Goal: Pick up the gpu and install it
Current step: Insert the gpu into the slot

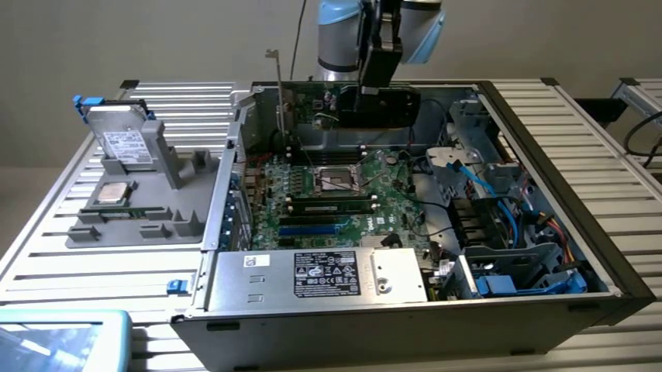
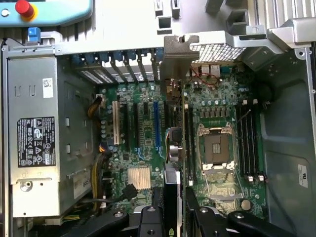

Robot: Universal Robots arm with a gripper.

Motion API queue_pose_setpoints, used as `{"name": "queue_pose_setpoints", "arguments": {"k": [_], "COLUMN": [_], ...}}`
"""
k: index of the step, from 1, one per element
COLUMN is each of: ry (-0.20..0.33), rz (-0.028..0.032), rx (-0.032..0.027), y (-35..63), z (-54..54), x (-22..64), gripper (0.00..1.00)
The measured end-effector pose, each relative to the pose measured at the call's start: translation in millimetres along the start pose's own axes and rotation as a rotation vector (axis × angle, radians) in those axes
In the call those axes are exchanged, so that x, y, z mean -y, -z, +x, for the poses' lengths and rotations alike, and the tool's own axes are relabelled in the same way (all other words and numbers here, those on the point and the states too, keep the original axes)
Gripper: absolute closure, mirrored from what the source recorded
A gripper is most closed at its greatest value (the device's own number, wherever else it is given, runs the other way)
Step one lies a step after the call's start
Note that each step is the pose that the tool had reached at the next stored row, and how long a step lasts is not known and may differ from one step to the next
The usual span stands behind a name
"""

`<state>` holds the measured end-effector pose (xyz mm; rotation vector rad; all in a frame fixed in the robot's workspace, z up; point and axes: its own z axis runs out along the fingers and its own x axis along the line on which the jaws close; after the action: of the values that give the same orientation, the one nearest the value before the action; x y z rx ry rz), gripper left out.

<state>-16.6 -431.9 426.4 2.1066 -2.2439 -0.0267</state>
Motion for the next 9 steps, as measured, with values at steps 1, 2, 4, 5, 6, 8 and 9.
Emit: {"name": "queue_pose_setpoints", "arguments": {"k": [1, 2, 4, 5, 6, 8, 9], "ry": [0.008, 0.016, 0.022, 0.022, 0.022, 0.022, 0.022], "rz": [0.0015, 0.0034, 0.0044, 0.0045, 0.0044, 0.0045, 0.0044], "rx": [-0.0119, -0.023, -0.0272, -0.0273, -0.0273, -0.0273, -0.0274], "y": [0.1, 0.0, 0.0, 0.0, 0.0, 0.0, 0.0], "z": [0.0, 0.0, -0.1, -0.1, -0.1, -0.1, -0.1], "x": [0.0, 0.0, 0.0, 0.0, 0.0, 0.0, 0.0], "gripper": [0.72, 0.72, 0.72, 0.72, 0.72, 0.72, 0.72]}}
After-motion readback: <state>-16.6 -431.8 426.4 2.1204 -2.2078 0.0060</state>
